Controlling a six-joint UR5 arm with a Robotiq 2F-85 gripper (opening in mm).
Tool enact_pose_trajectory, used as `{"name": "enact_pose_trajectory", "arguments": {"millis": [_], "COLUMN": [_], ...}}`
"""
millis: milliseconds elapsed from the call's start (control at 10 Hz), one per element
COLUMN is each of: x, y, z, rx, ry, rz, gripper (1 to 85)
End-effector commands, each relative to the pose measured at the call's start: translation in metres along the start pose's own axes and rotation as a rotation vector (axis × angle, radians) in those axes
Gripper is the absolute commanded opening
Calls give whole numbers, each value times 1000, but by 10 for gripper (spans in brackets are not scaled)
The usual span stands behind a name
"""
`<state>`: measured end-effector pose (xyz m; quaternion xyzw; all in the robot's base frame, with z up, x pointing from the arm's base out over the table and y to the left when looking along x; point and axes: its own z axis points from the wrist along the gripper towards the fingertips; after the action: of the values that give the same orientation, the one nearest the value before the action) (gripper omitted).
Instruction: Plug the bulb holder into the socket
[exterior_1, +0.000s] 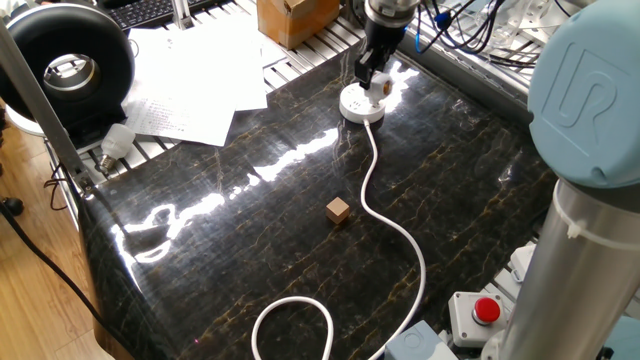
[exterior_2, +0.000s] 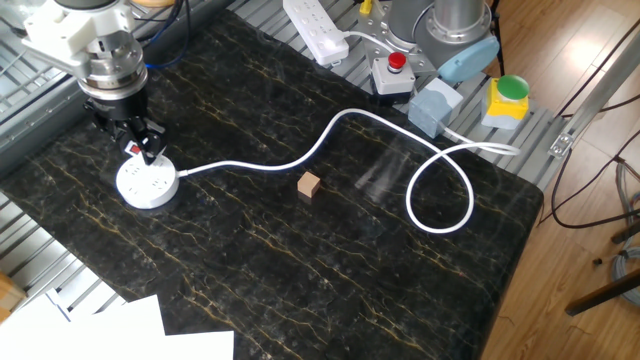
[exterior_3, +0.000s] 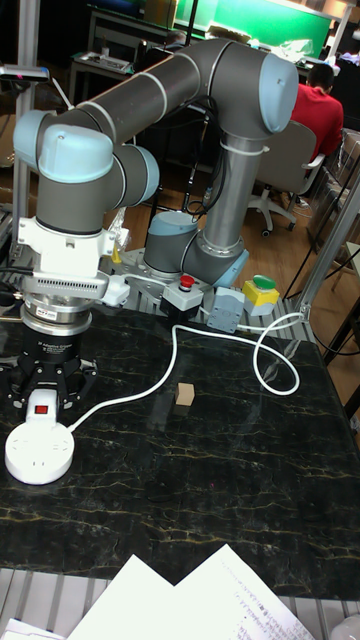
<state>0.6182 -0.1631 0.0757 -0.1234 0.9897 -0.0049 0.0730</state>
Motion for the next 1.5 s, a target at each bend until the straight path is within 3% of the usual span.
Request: {"name": "enact_pose_trajectory", "arguments": {"millis": [0,1000,1400], "x": [-2,0,1], "y": [0,2,7], "z": [-1,-1,0], "rx": [-10,-24,-45], "ry": [-22,-26,-28], "rz": [-22,-48,-48], "gripper": [263,400,523]}}
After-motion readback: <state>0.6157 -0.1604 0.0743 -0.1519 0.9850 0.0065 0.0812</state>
